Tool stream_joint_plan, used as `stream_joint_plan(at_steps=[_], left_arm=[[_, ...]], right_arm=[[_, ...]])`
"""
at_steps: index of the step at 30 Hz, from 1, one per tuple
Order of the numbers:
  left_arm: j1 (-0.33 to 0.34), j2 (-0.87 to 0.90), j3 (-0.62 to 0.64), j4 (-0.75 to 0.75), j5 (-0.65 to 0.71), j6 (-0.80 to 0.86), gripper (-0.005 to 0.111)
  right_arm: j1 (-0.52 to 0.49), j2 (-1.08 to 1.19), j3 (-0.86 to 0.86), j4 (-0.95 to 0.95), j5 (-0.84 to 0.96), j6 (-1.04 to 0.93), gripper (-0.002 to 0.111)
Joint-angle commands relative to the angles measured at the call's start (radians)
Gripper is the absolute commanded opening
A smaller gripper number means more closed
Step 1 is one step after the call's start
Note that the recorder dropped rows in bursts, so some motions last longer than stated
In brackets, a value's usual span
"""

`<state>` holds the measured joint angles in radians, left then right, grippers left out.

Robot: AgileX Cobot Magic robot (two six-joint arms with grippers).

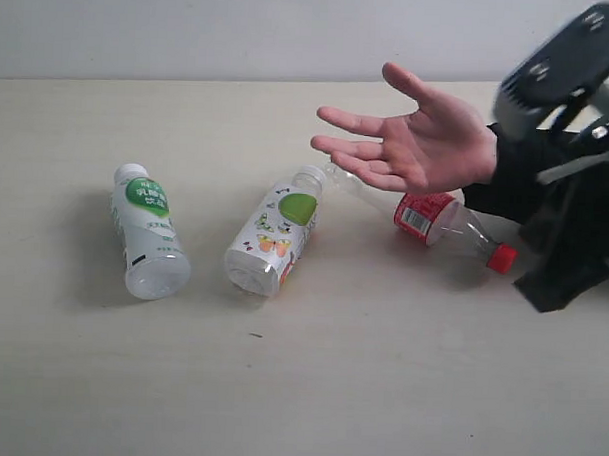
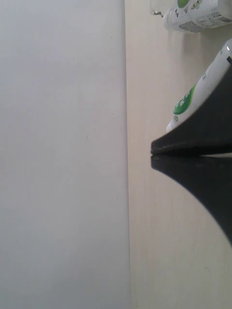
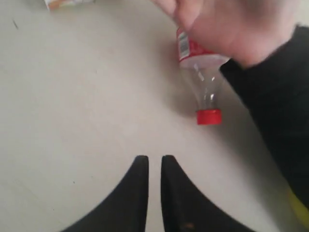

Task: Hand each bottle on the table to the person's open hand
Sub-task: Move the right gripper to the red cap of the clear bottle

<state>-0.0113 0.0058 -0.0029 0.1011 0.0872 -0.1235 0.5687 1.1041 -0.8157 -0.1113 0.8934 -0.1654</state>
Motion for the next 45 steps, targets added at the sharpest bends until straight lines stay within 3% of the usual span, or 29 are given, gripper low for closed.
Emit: stream_joint_plan(at_steps=[1,6,9,17,24,45], left_arm=[[0.003,-0.006,0.003,-0.006,-0.007,0.000,0.000],[0.003,-0.006,0.003,-0.006,-0.007,0.000,0.000],[0.003,-0.006,0.003,-0.006,-0.007,0.000,0.000],[0.003,-0.006,0.003,-0.006,-0.007,0.000,0.000],[0.003,-0.006,0.003,-0.006,-0.007,0.000,0.000],[0.003,-0.006,0.003,-0.006,-0.007,0.000,0.000]], right_arm=[[0.001,0.235,-0.021,-0.071,0.003,-0.011,0.023],[0.001,0.391,-0.021,-0.283,-0.066,0.165,0.052],[0.001,0.449,-0.021,-0.355,-0.094,0.220,0.061],[0.001,0.511,-0.021,-0.389,-0.227,0.250,0.061],[0.001,0.563,-0.021,-0.541,-0.233,0.437,0.069],[0.001,0.722,-0.021,-0.805,-0.233,0.667,0.069]])
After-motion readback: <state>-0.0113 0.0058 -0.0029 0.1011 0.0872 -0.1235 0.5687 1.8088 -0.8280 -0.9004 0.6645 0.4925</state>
